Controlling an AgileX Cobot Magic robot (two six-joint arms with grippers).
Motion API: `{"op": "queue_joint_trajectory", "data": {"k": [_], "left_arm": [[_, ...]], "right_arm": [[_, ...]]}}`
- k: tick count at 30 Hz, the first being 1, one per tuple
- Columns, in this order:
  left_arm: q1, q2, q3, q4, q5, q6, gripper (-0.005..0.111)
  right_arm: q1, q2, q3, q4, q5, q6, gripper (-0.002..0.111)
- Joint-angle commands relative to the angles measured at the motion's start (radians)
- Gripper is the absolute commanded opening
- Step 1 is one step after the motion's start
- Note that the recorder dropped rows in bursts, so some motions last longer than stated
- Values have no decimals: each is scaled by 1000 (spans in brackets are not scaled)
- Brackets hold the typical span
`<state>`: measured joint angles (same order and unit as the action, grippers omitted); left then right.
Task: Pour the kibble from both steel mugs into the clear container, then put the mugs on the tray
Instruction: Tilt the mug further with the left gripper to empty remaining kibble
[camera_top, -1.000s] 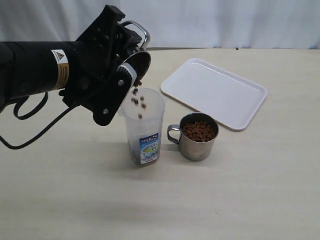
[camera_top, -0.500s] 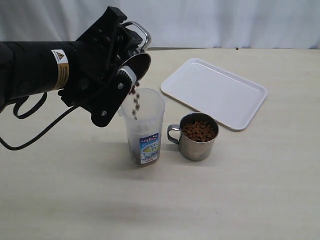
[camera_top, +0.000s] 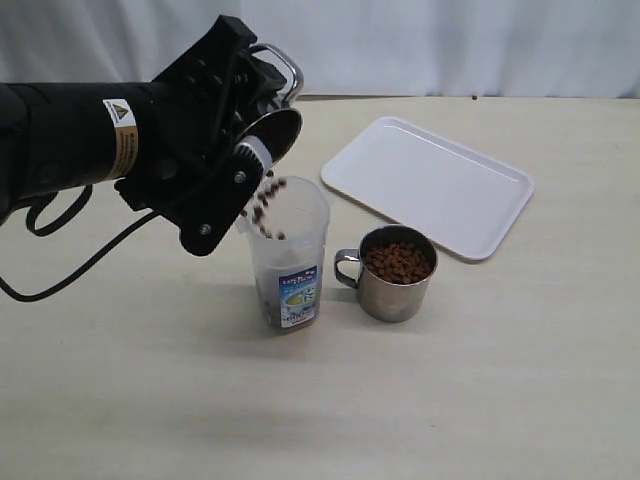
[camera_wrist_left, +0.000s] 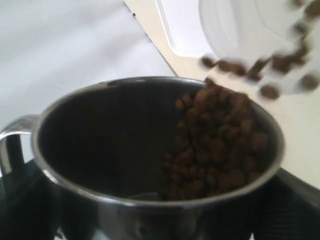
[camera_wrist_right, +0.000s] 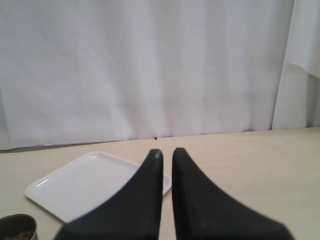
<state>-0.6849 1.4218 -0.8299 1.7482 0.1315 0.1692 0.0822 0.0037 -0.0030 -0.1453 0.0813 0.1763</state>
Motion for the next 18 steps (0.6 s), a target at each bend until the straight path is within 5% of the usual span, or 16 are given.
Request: {"op": "queue_joint_trajectory", "data": {"k": [1, 18], "left_arm": [[-2, -4, -11, -4, 4, 18, 0], [-2, -4, -11, -4, 1, 68, 0]], "right_arm": [[2, -4, 3, 0, -1, -6, 5], [2, -4, 3, 0, -1, -6, 5]]}}
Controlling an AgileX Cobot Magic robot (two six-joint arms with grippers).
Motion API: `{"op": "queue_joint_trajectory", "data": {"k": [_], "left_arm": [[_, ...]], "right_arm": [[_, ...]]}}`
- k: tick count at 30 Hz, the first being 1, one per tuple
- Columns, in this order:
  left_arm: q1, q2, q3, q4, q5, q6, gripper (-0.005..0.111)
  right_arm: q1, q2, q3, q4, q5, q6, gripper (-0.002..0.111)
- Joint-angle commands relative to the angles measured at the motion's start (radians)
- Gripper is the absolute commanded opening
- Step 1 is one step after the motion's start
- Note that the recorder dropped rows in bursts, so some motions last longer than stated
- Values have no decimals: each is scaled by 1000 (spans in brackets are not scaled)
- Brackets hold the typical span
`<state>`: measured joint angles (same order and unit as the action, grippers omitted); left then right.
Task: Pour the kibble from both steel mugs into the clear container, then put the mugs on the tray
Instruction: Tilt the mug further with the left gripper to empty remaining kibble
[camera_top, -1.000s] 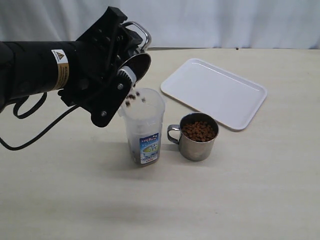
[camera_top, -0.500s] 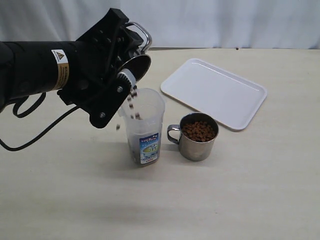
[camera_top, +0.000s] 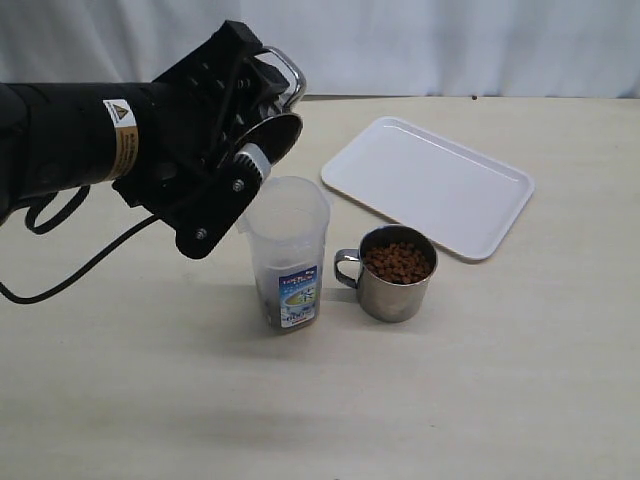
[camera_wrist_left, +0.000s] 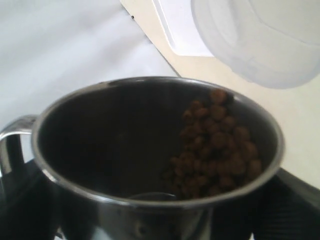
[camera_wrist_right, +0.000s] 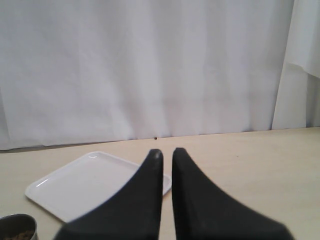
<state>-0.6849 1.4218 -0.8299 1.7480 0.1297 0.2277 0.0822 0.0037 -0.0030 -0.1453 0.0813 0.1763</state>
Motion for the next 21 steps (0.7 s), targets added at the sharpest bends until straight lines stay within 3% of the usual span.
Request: {"op": "queue_joint_trajectory", "data": {"k": [1, 21], "left_arm": [[-2, -4, -11, -4, 3, 9, 0], [-2, -4, -11, -4, -35, 9, 0]], "right_arm": [[2, -4, 3, 0, -1, -6, 5], [2, -4, 3, 0, -1, -6, 5]]}}
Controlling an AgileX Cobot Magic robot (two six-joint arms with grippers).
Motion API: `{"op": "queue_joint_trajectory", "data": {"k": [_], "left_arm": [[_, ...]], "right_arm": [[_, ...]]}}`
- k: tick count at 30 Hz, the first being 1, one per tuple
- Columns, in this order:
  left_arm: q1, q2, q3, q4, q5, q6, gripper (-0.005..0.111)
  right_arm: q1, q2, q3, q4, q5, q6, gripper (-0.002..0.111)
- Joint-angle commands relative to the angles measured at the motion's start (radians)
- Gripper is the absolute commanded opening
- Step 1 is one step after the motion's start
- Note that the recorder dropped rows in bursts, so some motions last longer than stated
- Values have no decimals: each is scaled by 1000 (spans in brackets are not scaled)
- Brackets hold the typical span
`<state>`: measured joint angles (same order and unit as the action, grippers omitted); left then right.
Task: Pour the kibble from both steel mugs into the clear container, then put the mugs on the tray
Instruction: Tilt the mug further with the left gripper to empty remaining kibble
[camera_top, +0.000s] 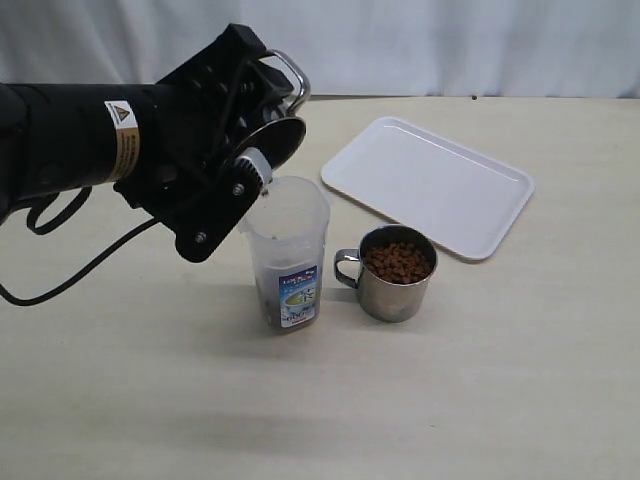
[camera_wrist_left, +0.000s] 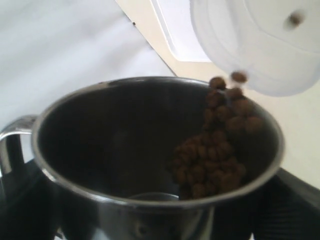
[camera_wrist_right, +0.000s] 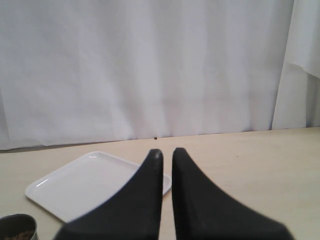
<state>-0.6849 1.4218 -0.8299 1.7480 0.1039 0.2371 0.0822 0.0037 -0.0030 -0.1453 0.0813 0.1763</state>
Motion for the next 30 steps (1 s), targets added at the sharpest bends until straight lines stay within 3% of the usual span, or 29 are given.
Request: {"op": "queue_joint_trajectory", "data": {"k": [1, 30], "left_arm": [[-2, -4, -11, -4, -10, 0, 0], [-2, -4, -28, -4, -81, 118, 0]], "right_arm": [[2, -4, 3, 0, -1, -6, 5], [2, -4, 3, 0, -1, -6, 5]]}}
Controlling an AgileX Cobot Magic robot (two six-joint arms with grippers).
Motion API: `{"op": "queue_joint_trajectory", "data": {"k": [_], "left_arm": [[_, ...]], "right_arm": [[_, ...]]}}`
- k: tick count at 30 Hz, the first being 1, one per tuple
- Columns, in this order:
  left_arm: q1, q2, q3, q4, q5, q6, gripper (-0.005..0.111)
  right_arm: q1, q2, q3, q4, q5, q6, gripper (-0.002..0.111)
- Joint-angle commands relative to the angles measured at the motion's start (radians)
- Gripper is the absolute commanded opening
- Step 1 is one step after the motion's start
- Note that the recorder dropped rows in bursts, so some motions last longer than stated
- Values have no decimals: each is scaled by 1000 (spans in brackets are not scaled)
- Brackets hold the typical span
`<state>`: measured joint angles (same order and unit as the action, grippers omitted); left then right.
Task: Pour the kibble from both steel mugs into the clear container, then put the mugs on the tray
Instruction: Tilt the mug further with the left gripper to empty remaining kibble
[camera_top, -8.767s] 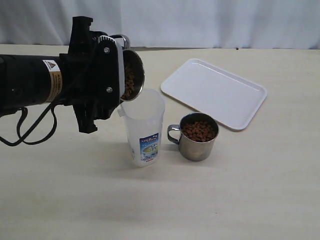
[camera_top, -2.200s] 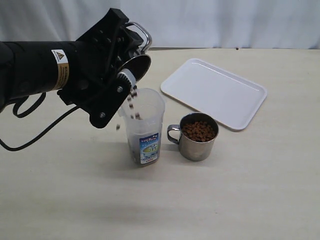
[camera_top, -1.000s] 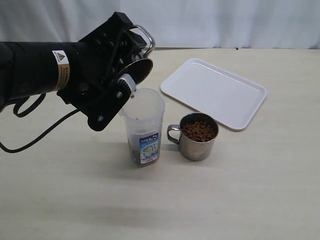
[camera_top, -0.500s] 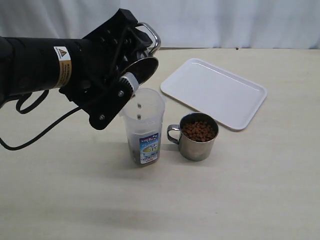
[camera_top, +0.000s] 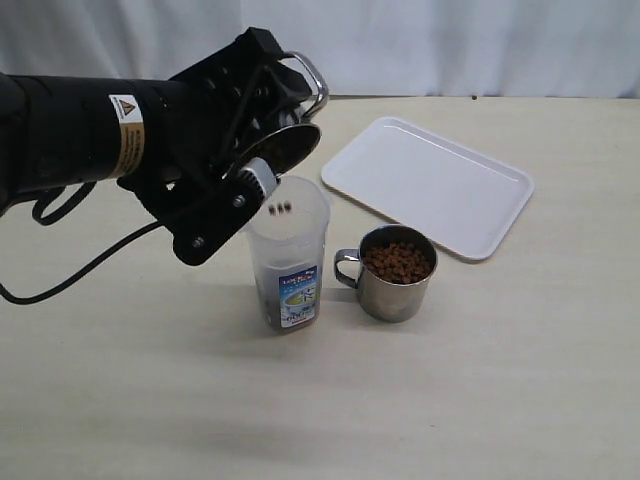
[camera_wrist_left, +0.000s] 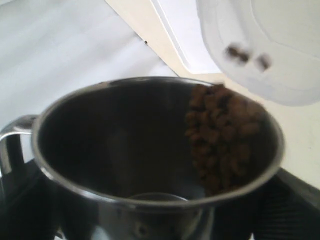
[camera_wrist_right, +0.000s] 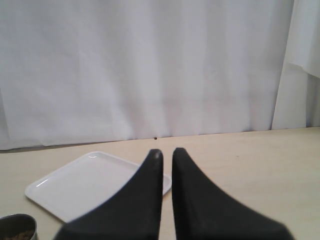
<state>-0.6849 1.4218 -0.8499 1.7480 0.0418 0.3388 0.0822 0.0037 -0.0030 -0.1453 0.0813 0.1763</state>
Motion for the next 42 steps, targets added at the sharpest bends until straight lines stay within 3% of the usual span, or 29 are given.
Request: {"op": "queue_joint_trajectory", "data": {"k": [1, 14, 22, 32, 42], "left_arm": [[-2, -4, -8, -4, -23, 33, 0], [-2, -4, -12, -4, -55, 141, 0], [-84, -4, -12, -4, 4, 162, 0], [-84, -4, -12, -4, 76, 170, 0], [-84, -4, -12, -4, 80, 323, 0]], "right_arm": [[2, -4, 3, 0, -1, -6, 5], [2, -4, 3, 0, -1, -6, 5], [2, -4, 3, 0, -1, -6, 5], [2, -4, 3, 0, -1, -6, 5], [2, -4, 3, 4, -1, -6, 5]]}}
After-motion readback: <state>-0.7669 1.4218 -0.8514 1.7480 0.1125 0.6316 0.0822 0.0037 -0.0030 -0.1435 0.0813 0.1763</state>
